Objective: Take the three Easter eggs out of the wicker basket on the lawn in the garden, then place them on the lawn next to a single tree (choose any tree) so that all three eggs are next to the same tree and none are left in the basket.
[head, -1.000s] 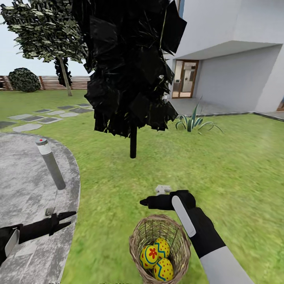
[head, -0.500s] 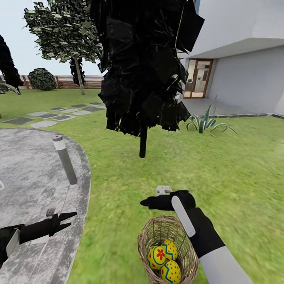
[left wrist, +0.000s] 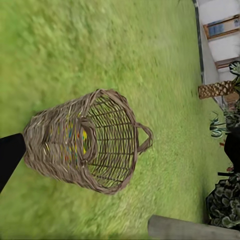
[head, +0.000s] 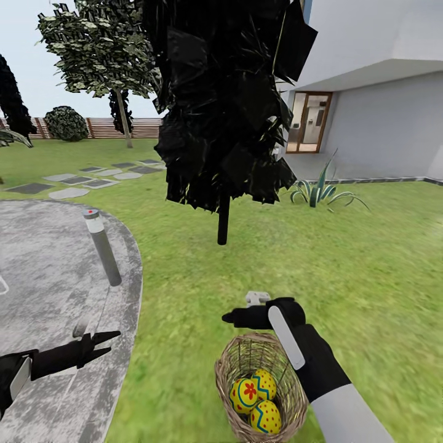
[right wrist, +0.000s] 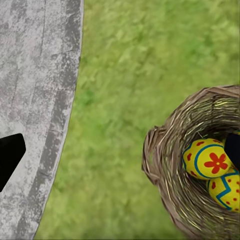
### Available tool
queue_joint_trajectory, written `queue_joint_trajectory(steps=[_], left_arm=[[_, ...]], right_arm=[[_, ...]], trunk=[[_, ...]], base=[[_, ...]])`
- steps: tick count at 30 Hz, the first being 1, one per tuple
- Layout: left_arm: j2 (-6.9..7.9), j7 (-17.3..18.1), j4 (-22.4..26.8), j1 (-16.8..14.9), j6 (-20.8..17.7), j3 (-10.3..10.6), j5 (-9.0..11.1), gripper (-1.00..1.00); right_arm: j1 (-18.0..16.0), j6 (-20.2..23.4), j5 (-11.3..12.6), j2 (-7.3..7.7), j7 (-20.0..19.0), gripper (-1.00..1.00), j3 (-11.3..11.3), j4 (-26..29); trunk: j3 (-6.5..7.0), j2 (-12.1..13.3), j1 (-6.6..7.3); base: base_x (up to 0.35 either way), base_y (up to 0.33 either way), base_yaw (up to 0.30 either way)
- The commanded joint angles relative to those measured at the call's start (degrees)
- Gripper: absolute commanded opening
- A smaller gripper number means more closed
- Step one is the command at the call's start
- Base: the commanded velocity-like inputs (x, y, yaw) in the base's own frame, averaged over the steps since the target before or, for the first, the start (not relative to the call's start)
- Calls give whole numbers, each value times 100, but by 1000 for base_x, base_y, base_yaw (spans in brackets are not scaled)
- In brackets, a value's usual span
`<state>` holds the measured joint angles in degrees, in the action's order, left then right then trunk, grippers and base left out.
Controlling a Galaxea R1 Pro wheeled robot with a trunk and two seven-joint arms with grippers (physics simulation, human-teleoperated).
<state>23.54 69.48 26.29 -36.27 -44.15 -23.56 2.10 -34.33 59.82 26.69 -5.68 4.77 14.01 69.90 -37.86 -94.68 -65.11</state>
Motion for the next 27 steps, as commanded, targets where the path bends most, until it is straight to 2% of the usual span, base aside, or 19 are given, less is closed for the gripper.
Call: queue_joint_trajectory(steps=[1,4,8,14,27], left_arm=[[-3,9,-1,-3,-52,-8,10,100],[-5,3,-1,-3,-51,-8,10,100],[-7,-4,3,-3,-45,-8,10,100],[-13,-52,7,-3,-42,-15,10,100],[-14,-66,10,-3,-50,-26,10,100]], right_arm=[[-5,18,48,-1,55,100,4,-45],[-4,18,46,-3,127,100,5,-266],[-19,18,49,-7,524,100,5,-790],[-29,18,61,-12,797,100,6,-972],[-38,1,57,-20,832,100,6,-1132]], trunk=[[-6,-3,1],[-6,-3,1],[-6,-3,1],[-6,-3,1],[-239,-524,-285]], base=[[-16,0,0],[-9,0,0],[-2,0,0],[0,0,0],[0,0,0]])
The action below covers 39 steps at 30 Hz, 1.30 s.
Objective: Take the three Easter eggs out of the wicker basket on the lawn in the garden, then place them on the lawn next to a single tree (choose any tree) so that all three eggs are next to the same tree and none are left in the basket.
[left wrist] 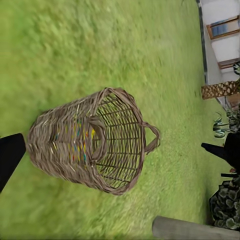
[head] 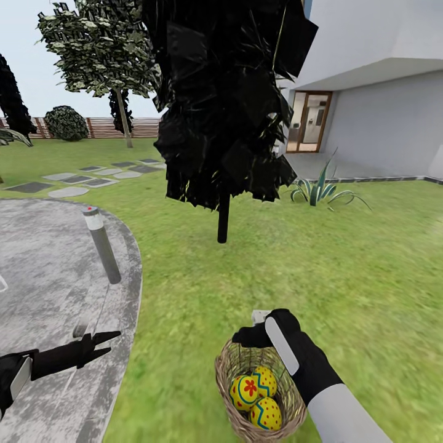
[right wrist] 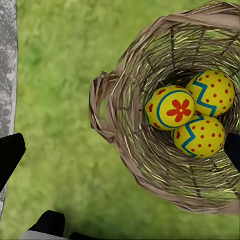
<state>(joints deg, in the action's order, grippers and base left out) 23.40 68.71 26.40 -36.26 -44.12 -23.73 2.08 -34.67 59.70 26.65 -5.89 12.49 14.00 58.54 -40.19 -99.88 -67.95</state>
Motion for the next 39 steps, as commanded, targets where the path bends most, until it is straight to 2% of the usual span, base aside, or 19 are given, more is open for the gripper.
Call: queue_joint_trajectory(steps=[1,9,15,22,28,30,35,39], left_arm=[[-1,11,-1,-4,-53,-7,12,100],[-25,-79,1,-4,-53,-7,11,100],[-37,-94,1,-4,-53,-5,12,100],[-101,-98,0,-4,-53,-4,11,100],[-106,-95,-2,-4,-53,-9,9,100],[-107,-95,1,-4,-53,-9,11,100],[-107,-92,1,-4,-53,-3,12,100],[-107,-90,3,-4,-53,-2,12,100]], right_arm=[[-4,8,60,0,60,100,7,-1],[-4,-18,58,6,60,100,6,-90],[-38,30,91,80,60,100,-28,-497],[-51,30,105,126,54,100,-303,-552],[-65,30,97,211,40,100,-704,-540],[-170,30,99,287,36,100,-856,-553],[-456,30,102,440,44,100,-982,-604],[-852,30,103,490,50,100,-1019,-1064]], trunk=[[-24,-44,-22],[-168,-365,-198],[-168,-365,-198],[-168,-365,-198],[-168,-365,-198],[-168,-365,-198],[-168,-365,-198],[-168,-365,-198]], base=[[0,0,0],[0,0,0],[0,0,0],[0,0,0],[0,0,0],[0,0,0],[0,0,0],[0,0,0]])
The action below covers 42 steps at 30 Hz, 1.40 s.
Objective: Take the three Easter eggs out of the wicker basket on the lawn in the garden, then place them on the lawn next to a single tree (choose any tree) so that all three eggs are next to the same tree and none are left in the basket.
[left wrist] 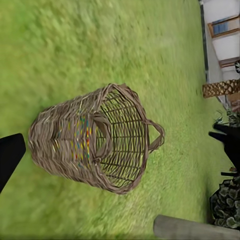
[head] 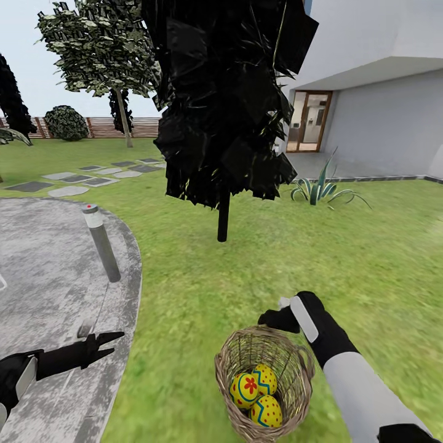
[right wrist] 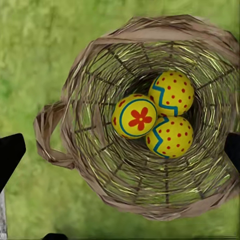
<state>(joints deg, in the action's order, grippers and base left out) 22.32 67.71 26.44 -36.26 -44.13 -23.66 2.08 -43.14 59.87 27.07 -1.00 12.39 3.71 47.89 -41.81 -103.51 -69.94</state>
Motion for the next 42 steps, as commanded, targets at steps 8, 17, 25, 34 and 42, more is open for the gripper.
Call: queue_joint_trajectory(steps=[8,17,25,34,42], left_arm=[[6,16,-1,-3,-60,-7,12,100],[25,61,1,-3,-99,-7,18,100],[43,117,0,-3,-107,-7,33,100],[61,147,1,-3,-118,-7,29,100],[77,154,2,-3,-133,-7,31,100]], right_arm=[[-471,-3,26,-25,88,100,-1,-1054],[-642,-71,-13,-210,315,100,16,-1895],[-645,-83,-10,-427,548,100,35,-2069],[-643,-70,22,-420,554,100,6,-2081],[-635,-357,38,-418,532,100,35,-2082]], trunk=[[-6,-3,1],[-6,-3,1],[-6,-3,1],[-6,-3,1],[-149,-324,-175]], base=[[0,0,0],[0,0,0],[0,0,0],[0,0,0],[0,0,0]])
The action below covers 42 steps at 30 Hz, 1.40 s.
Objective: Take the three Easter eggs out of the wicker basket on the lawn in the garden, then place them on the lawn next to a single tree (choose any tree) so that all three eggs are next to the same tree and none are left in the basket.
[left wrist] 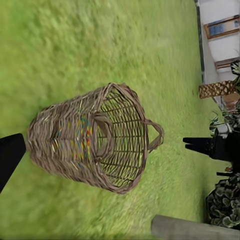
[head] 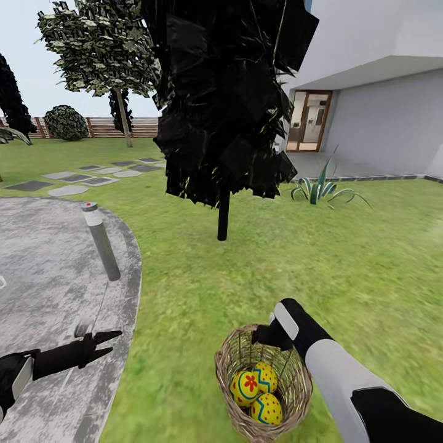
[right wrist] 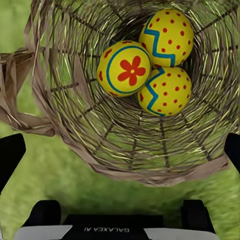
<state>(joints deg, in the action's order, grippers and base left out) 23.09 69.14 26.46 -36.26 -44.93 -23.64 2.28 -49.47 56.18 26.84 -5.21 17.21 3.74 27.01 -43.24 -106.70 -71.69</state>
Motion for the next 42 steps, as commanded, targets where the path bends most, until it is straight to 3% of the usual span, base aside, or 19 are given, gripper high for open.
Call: queue_joint_trajectory(steps=[1,20,27,42], left_arm=[[1,14,1,-4,-73,-9,12,100],[5,12,17,-4,-265,40,-31,100],[10,11,17,-4,-263,43,-42,100],[13,9,17,-4,-262,44,-43,100]], right_arm=[[-2,-27,58,0,49,100,42,6],[70,-107,68,99,30,100,5,23],[76,-405,84,65,25,100,8,7],[71,-527,15,3,28,100,8,-3]], trunk=[[-24,-44,-22],[-365,-806,-439],[-491,-1087,-593],[-760,-1689,-922]], base=[[0,0,0],[0,0,0],[0,0,0],[0,0,0]])
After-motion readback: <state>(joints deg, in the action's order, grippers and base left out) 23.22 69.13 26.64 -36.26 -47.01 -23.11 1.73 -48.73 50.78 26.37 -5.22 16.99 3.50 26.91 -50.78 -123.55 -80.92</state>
